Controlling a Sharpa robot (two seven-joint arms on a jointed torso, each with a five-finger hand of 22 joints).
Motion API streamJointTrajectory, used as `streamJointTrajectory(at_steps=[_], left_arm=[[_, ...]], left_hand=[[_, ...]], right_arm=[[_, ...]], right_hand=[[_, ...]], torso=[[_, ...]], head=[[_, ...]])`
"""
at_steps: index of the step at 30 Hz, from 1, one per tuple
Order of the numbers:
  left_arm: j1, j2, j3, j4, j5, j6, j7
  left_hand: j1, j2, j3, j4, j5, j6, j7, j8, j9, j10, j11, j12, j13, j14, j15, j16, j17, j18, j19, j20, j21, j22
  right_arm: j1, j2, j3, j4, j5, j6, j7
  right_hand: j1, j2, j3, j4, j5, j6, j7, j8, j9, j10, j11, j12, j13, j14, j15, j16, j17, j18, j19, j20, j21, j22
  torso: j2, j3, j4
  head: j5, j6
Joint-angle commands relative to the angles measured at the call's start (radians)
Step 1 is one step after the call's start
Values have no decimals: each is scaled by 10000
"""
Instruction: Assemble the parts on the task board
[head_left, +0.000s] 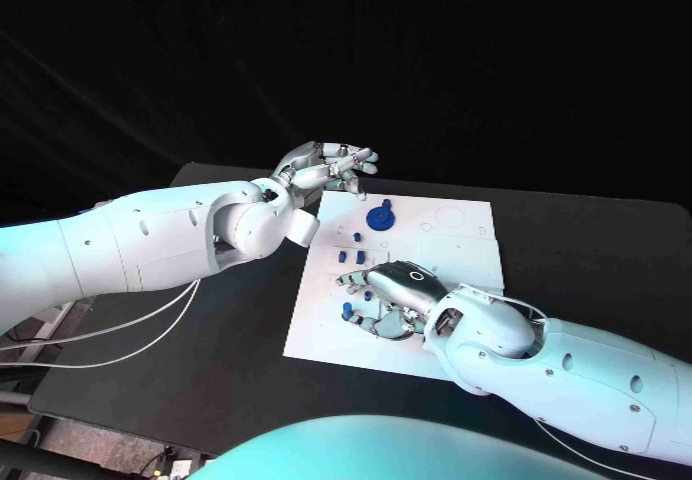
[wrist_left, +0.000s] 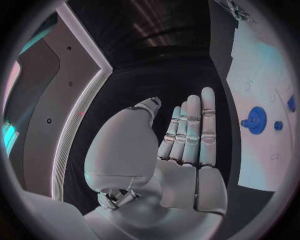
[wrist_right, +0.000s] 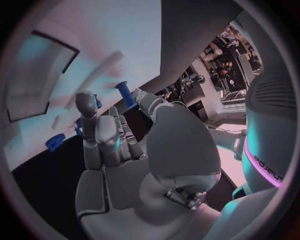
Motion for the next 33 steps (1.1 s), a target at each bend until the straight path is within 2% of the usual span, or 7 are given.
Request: streamJointTrajectory(at_steps=[1, 8, 16, 17, 21, 24, 33], left_arm=[[5, -2, 7, 26, -44, 172, 34], [5, -20, 7, 18, -44, 172, 37], [4, -127, 5, 41, -43, 145, 54], [3, -140, 5, 42, -43, 138, 58], [1, -187, 3, 30, -40, 125, 66], [-14, -176, -7, -2, -39, 137, 58], [-65, -140, -15, 19, -42, 122, 67]], left_hand=[[3, 103, -40, 13, -7, -69, 6, 52, 0, -54, 9, 37, 14, -71, 26, 56, -16, 126, 7, 74, -54, -10], [-2, 108, -53, 21, -8, -68, 5, 62, 2, -63, 9, 49, 17, -75, 27, 62, -18, 126, 9, 76, -62, -14], [-2, 108, -53, 21, -8, -68, 5, 62, 2, -63, 9, 49, 17, -75, 27, 62, -18, 126, 9, 76, -62, -14], [-2, 108, -53, 21, -8, -68, 5, 62, 2, -63, 9, 49, 17, -75, 27, 62, -18, 126, 9, 76, -62, -14], [-2, 108, -53, 21, -8, -68, 5, 62, 2, -63, 9, 49, 17, -75, 27, 62, -18, 126, 9, 76, -62, -14], [-5, 110, -63, 25, -9, -65, 3, 70, 4, -65, 8, 59, 19, -78, 27, 66, -20, 126, 11, 77, -67, -17], [-3, 102, -115, 29, -6, -61, -1, 105, 11, -92, 10, 103, 30, -175, 41, 52, -38, 116, -44, 94, -125, -44]], right_arm=[[19, -141, 16, 141, 679, -714, 820], [326, -948, 77, 662, 2461, -1538, 1606], [1045, -2635, 116, 1212, 5079, -1040, 827], [1105, -2885, 117, 1251, 5305, -900, 684], [1220, -3610, 116, 1344, 5747, -446, 282], [1224, -4193, 105, 1539, 5788, -206, -17], [1037, -5168, 38, 2045, 5120, -101, -734]], right_hand=[[-4, -55, -217, -4, -9, -99, -39, -38, -16, -128, 8, 169, 26, -1, 5, 0, -1, 123, 0, 17, -66, -34], [285, 361, -187, -147, 75, 1700, 507, 609, 404, 896, -85, 1246, 175, 335, -91, 235, 378, 25, 470, -87, 365, 341], [-182, 196, -430, 70, 57, 2661, 46, 1407, 688, 3100, -712, 3447, 1183, 588, -584, 560, 956, -165, 1090, -470, 1389, 1219], [-70, 200, -794, 35, 202, 2282, -55, 1941, 999, 1949, -809, 5124, 2539, 651, -676, 676, 1137, -269, 1215, -562, 1552, 1412], [-376, 316, -1280, 507, 378, 1743, -90, 3066, 1639, 1477, -845, 8165, 4786, 1003, -695, 1548, 2757, -462, 1800, -608, 2773, 2452], [-467, 393, -1577, 962, 381, 1525, -208, 3972, 2179, 3016, -906, 11281, 8878, 1135, -742, 1993, 3679, -548, 2030, -654, 3292, 2934], [-567, 360, -1910, 1501, 287, 1273, -261, 4517, 2618, 4048, -954, 12620, 10987, 1250, -777, 2283, 4376, -638, 2215, -699, 3711, 3329]], torso=[[-7, -6, 6], [-25, -25, -21], [-89, -63, -201], [-107, -73, -237], [-179, -92, -354], [-219, -106, -400], [-261, -206, -460]], head=[[-23, 8], [-171, 127], [-545, 312], [-620, 376], [-825, 487], [-1048, 543], [-1371, 503]])
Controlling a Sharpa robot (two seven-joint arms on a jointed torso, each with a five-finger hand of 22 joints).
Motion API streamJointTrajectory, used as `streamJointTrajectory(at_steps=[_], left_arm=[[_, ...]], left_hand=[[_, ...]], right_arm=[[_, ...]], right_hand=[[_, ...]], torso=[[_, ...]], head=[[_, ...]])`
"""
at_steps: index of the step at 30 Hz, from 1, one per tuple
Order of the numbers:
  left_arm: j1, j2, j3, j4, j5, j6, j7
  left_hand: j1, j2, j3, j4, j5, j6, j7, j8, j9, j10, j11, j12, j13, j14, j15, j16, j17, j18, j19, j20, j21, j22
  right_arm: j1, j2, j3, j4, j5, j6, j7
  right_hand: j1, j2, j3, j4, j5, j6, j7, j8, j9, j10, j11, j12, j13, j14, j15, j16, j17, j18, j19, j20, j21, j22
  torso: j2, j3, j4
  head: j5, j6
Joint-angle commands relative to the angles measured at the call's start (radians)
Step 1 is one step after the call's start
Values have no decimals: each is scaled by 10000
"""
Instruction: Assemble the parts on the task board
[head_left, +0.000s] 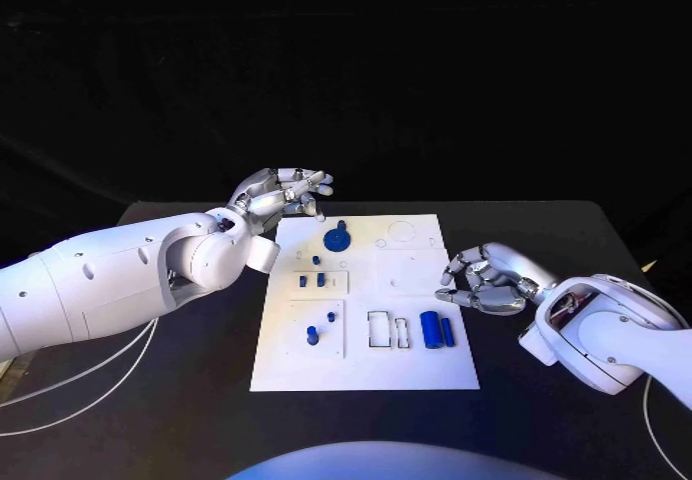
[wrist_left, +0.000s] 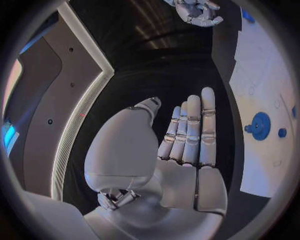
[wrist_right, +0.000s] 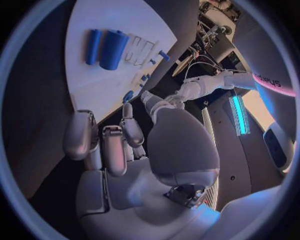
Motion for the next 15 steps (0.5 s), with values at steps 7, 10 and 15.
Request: streamJointTrajectory(at_steps=[7, 10, 15], left_arm=[[-17, 13, 3, 75, -44, 109, 97], [-17, 9, 3, 95, -45, 105, 98], [-18, 5, 3, 113, -45, 104, 102]], left_hand=[[-1, 103, -92, 0, -4, -64, -1, 72, 11, -99, 11, 48, 11, -83, 8, 51, -15, 116, -15, 59, -57, -19], [-1, 103, -92, 0, -4, -64, -1, 72, 11, -99, 11, 48, 11, -83, 8, 51, -15, 116, -15, 59, -57, -19], [-1, 103, -92, 0, -4, -64, -1, 72, 11, -99, 11, 48, 11, -83, 8, 51, -15, 116, -15, 59, -57, -19]], right_arm=[[-188, -413, -44, 386, -861, 380, -1662], [-276, -408, -58, 525, -1244, 427, -2025], [-378, -257, -68, 638, -1944, 418, -2450]], right_hand=[[-441, -186, -704, 905, 426, -254, 6, 140, 171, 66, 36, 136, 318, 673, -13, 303, 703, -136, 196, 27, 338, 307], [-543, -161, -893, 1029, 370, -319, 15, 110, 180, 13, 44, 84, 269, 682, -7, 330, 782, -140, 203, 31, 356, 337], [-564, -164, -970, 1030, 342, -303, 10, 116, 190, 7, 43, 71, 262, 693, -6, 351, 847, -152, 227, 33, 411, 381]], torso=[[-13, -108, -40], [-8, -105, -39], [-6, -81, -33]], head=[[-291, -15], [-294, -68], [-309, -159]])
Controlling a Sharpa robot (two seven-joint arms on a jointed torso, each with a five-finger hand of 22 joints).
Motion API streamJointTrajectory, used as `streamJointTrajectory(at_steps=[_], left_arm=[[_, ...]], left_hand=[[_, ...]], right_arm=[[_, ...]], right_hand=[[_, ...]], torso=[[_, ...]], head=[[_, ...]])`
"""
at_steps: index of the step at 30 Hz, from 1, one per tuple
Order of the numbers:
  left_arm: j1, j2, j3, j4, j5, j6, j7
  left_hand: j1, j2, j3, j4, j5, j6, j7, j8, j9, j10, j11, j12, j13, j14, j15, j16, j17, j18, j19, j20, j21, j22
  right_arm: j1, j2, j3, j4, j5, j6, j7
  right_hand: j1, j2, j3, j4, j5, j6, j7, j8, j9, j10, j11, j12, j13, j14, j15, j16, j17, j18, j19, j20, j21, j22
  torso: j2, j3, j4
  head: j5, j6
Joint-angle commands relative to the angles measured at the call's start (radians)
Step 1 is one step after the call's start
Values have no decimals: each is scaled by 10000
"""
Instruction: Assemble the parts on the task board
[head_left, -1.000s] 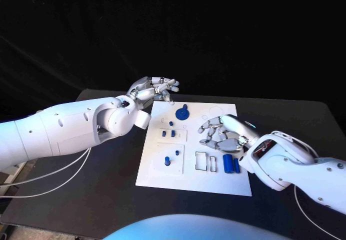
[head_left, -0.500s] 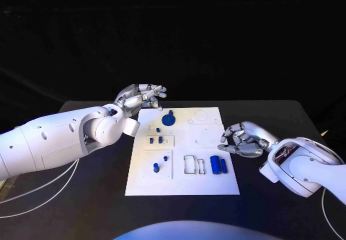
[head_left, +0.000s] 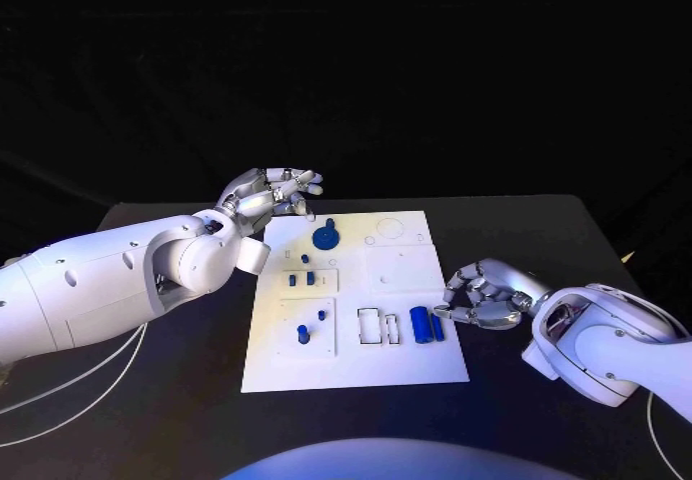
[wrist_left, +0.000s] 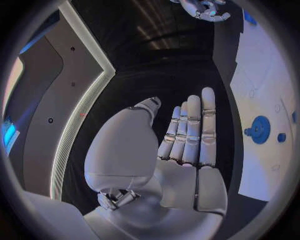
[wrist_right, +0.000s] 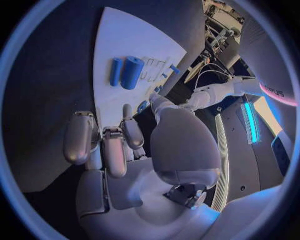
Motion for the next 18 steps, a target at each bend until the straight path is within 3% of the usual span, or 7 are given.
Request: streamJointTrajectory(at_steps=[1, 18], left_arm=[[-2, 8, 4, 38, -45, 107, 97], [-2, 28, 5, 39, -46, 160, 89]], left_hand=[[-1, 103, -39, 2, -5, -63, 0, 31, 11, -61, -27, 48, 12, -83, 8, 51, -15, 116, -15, 59, -58, -9], [1, 107, -51, 4, -4, -69, 1, 37, 12, -74, -24, 58, 14, -107, 12, 53, -18, 116, -29, 63, -72, -15]], right_arm=[[-48, 110, 0, 48, -1113, 190, -854], [-367, 742, -19, -235, -2246, 608, -1507]], right_hand=[[-102, 33, -90, 11, -49, -41, -2, 48, 22, -41, -12, -38, 9, 697, -7, 48, 806, -155, 74, -23, 76, 316], [-141, 83, -425, 13, 62, 141, -64, 143, 94, 57, -63, -4, 139, 726, -43, 110, 988, -167, 100, -42, 142, 395]], torso=[[7, 14, 0], [11, 37, -21]], head=[[-34, -70], [-57, -125]])
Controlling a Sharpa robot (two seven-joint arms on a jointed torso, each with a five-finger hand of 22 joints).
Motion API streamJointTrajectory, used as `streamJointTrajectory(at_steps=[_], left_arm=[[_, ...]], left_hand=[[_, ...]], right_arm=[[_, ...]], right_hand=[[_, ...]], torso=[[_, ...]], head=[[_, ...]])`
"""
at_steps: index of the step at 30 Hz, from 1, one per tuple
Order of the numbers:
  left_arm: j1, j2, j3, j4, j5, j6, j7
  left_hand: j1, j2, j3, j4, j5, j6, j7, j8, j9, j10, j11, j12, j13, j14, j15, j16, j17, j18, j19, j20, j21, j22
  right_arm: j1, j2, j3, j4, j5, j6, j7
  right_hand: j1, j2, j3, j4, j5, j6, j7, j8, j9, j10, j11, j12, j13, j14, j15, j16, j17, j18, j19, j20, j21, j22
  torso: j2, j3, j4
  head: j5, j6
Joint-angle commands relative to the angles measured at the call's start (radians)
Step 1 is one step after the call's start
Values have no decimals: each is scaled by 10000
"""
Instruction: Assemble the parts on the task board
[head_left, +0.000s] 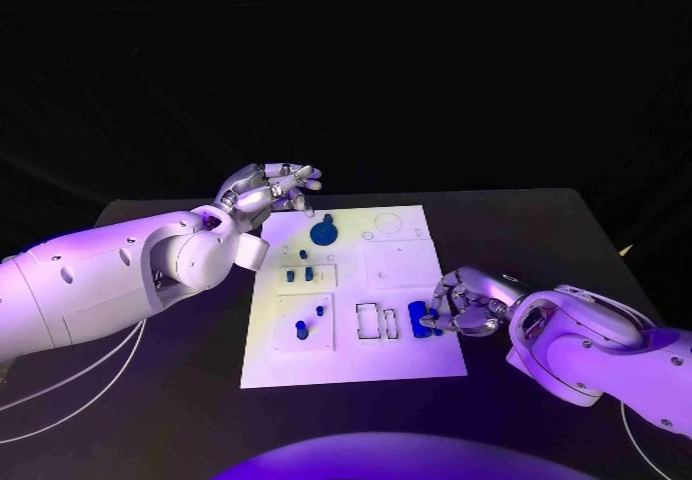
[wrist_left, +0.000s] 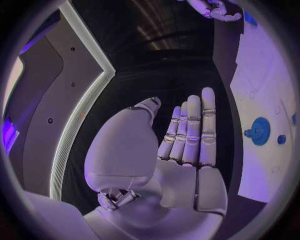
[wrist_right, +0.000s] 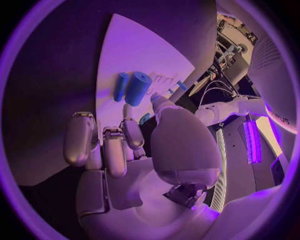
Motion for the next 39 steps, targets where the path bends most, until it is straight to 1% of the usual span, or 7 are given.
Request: streamJointTrajectory(at_steps=[1, 22, 27, 30, 33, 37, 39], left_arm=[[-1, 20, 5, 12, -44, 159, 86], [0, -11, 5, -14, -45, 198, 32], [1, -34, 5, 6, -45, 189, 22], [1, -40, 5, 18, -45, 196, 9], [1, -44, 5, 32, -45, 207, -3], [2, -50, 6, 40, -45, 210, -9], [2, -54, 6, 40, -45, 210, -11]], left_hand=[[1, 107, -52, 4, -4, -69, 1, 38, 12, -74, -23, 58, 16, -70, -26, 53, -9, 116, -29, 63, -33, -16], [1, 116, -60, 7, -3, -75, 4, 42, 11, -86, -21, 67, 17, -85, -23, 58, -11, 117, -36, 66, -44, -21], [1, 116, -60, 7, -3, -75, 4, 42, 11, -86, -21, 67, 17, -85, -23, 58, -11, 117, -36, 66, -44, -21], [1, 116, -60, 7, -3, -75, 4, 42, 11, -86, -21, 67, 17, -85, -23, 58, -11, 117, -36, 66, -44, -21], [1, 116, -60, 7, -3, -75, 4, 42, 11, -86, -21, 67, 17, -85, -23, 58, -11, 117, -36, 66, -44, -21], [1, 116, -60, 7, -3, -75, 4, 42, 11, -86, -21, 67, 17, -85, -23, 58, -11, 117, -36, 66, -44, -21], [11, 125, -72, 5, -1, -86, 7, 50, 11, -103, -17, 81, 19, -105, -20, 69, -13, 118, -44, 70, -57, -27]], right_arm=[[-49, 93, 0, -71, -601, 258, -438], [-311, 674, -1, -469, -916, 323, -633], [-401, 817, 0, -596, -1015, 314, -653], [-462, 910, 0, -689, -1082, 301, -676], [-514, 991, 0, -756, -1154, 300, -687], [-552, 1054, 0, -800, -1201, 223, -691], [-562, 1067, 0, -807, -1216, 99, -673]], right_hand=[[-55, 65, -93, 4, 84, 69, 5, 63, 17, 16, -28, -9, -15, 724, -45, 30, 984, -168, 63, -10, -11, 399], [25, 219, -144, 2, 206, 94, -5, 66, 35, 0, -36, -38, -20, 717, -51, 26, 974, -161, 40, -17, -52, 391], [109, 292, -153, -13, 235, 141, -19, 83, 49, 11, -48, -41, -4, 717, -59, 28, 981, -163, 43, -22, -43, 406], [109, 292, -153, -13, 235, 141, -19, 83, 49, 11, -48, -41, -4, 717, -59, 28, 981, -163, 43, -22, -43, 406], [201, 337, -157, -26, 250, 171, -29, 86, 56, 17, -58, -47, 4, 716, -67, 26, 978, -162, 40, -28, -48, 411], [595, 497, -96, -64, 267, 255, -54, 70, 63, 52, -84, -56, 49, 722, -90, 36, 1016, -168, 52, -49, -22, 455], [1012, 714, 144, -117, -119, 345, -90, 48, 59, 101, -118, -52, 107, 732, -117, 49, 1064, -175, 71, -68, 10, 498]], torso=[[1, -1, 0], [5, -5, 7], [16, 5, 4], [12, 8, -4], [21, 8, 11], [15, 7, 19], [8, 1, 12]], head=[[4, -10], [46, -2], [66, 9], [89, -25], [98, -53], [99, -75], [106, -83]])
